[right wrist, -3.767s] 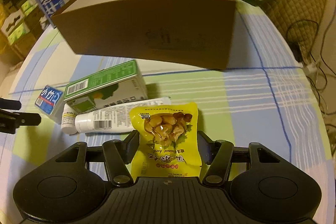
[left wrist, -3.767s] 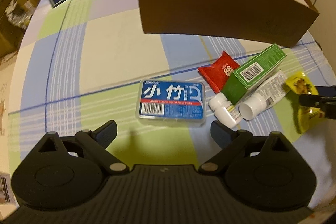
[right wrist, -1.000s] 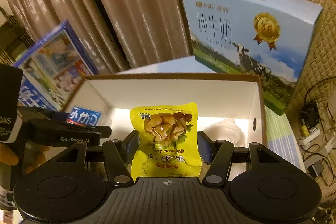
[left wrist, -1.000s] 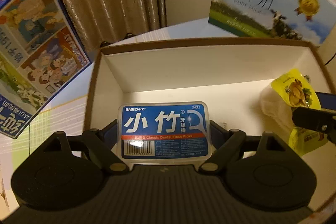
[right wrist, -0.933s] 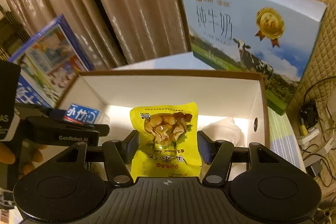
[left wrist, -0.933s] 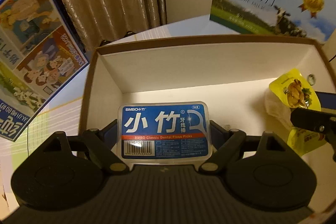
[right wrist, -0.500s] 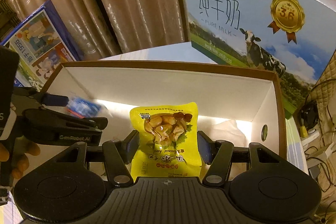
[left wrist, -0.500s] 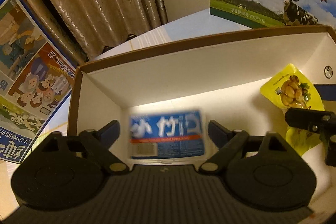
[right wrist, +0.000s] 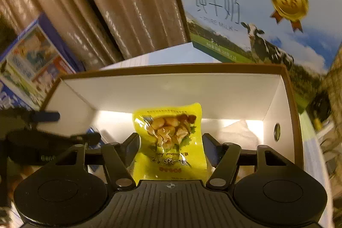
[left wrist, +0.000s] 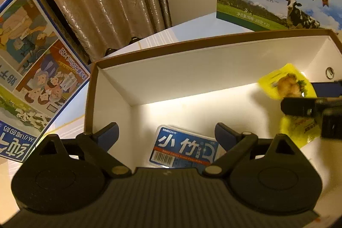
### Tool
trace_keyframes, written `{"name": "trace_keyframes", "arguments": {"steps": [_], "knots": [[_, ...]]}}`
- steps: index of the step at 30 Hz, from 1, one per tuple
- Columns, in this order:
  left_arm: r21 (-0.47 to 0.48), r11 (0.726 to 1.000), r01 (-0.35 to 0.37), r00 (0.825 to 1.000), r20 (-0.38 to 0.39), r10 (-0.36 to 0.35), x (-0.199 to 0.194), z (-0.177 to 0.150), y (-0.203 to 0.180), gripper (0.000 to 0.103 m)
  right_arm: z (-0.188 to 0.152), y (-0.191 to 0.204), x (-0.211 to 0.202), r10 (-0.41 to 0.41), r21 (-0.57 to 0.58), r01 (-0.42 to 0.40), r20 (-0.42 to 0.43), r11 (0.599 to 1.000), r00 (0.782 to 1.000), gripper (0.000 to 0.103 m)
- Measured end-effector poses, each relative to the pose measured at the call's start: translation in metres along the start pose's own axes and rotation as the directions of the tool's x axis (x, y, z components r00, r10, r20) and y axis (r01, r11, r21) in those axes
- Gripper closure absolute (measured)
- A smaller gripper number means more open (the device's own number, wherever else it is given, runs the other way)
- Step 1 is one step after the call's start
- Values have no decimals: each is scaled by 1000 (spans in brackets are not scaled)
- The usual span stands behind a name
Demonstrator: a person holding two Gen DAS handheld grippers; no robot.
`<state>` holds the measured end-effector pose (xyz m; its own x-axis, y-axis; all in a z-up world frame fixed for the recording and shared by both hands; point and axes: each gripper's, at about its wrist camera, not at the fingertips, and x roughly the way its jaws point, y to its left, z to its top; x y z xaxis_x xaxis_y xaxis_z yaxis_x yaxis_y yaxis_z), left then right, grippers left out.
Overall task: Organize objects
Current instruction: 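Carry floss box and snack packet into the brown box and open both grippers, then withdraw both grippers from the box back over the table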
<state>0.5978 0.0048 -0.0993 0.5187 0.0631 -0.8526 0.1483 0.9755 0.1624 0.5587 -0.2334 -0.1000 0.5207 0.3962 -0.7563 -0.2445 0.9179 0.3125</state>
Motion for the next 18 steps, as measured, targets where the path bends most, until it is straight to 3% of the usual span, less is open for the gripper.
{"name": "trace_keyframes", "arguments": {"steps": [3, 10, 18], "knots": [[8, 1000, 8, 1000, 9, -8, -8, -6, 1, 8, 1, -1, -11, 19, 1, -19, 36, 1000, 999, 29], [-18, 996, 86, 995, 46, -85, -44, -20, 4, 8, -6, 5, -48, 21, -27, -19, 63, 999, 998, 25], [-67, 983, 170, 984, 62, -166, -93, -44, 4, 7, -39, 5, -92, 53, -18, -52, 60, 998, 997, 23]]}}
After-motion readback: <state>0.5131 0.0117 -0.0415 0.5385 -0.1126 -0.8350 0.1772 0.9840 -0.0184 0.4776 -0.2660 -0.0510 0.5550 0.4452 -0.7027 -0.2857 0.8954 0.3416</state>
